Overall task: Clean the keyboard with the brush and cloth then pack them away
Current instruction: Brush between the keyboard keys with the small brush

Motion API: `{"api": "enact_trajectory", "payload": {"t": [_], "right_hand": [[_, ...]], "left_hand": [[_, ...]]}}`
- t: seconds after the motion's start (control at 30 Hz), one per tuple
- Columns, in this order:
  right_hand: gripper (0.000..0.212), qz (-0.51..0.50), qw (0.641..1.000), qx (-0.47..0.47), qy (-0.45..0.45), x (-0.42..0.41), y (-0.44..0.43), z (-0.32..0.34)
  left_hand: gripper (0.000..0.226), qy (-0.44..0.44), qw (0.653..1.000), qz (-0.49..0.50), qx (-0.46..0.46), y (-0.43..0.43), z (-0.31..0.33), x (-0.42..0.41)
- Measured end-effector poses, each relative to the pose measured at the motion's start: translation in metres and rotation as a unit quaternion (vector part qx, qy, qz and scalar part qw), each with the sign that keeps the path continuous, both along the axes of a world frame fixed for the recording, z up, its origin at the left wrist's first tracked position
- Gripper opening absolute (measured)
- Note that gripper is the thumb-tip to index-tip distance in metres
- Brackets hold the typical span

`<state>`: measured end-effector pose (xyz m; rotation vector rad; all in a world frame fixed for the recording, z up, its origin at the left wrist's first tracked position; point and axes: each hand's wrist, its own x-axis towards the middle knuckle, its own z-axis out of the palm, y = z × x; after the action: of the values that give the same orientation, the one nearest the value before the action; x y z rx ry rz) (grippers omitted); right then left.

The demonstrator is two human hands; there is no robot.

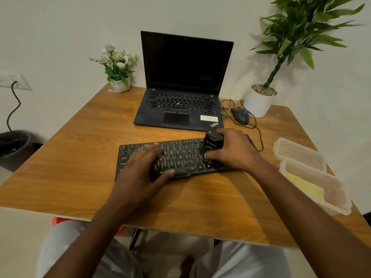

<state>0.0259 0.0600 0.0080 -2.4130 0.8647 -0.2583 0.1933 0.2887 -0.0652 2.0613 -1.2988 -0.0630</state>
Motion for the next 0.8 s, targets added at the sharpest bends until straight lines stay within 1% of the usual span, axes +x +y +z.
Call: {"api": "enact_trajectory", "payload": {"t": [0.13,0.23,0.4,0.5,0.6,0.73,0.8], "right_hand": [[0.044,0.018,1.000,0.008,0.016,-0.013,-0.003,0.000],[0.048,-0.004,1.000,0.002,0.010,-0.017,-0.012,0.001],[0.056,-0.009,1.000,-0.005,-0.011,0.000,-0.011,-0.001],[0.049,0.005,1.000,0.003,-0.019,0.010,-0.002,-0.002],[0.043,0.025,1.000,0.011,-0.008,0.007,0.001,-0.004],[0.041,0.019,1.000,0.015,0.018,-0.008,-0.009,-0.004],[0.046,0.002,1.000,0.004,0.015,-0.010,-0.014,-0.002]], "left_hand": [[0.075,-0.023,0.998,-0.001,0.053,-0.022,-0.003,-0.007],[0.073,-0.031,0.996,0.003,0.078,-0.027,-0.006,-0.010],[0.069,-0.048,0.995,0.014,0.082,-0.032,-0.008,-0.015],[0.068,-0.052,0.995,0.017,0.084,-0.032,-0.007,-0.016],[0.070,-0.047,0.995,0.015,0.091,-0.031,-0.007,-0.016],[0.069,-0.046,0.995,0.013,0.091,-0.030,-0.008,-0.015],[0.069,-0.048,0.994,0.017,0.095,-0.030,-0.008,-0.015]]}}
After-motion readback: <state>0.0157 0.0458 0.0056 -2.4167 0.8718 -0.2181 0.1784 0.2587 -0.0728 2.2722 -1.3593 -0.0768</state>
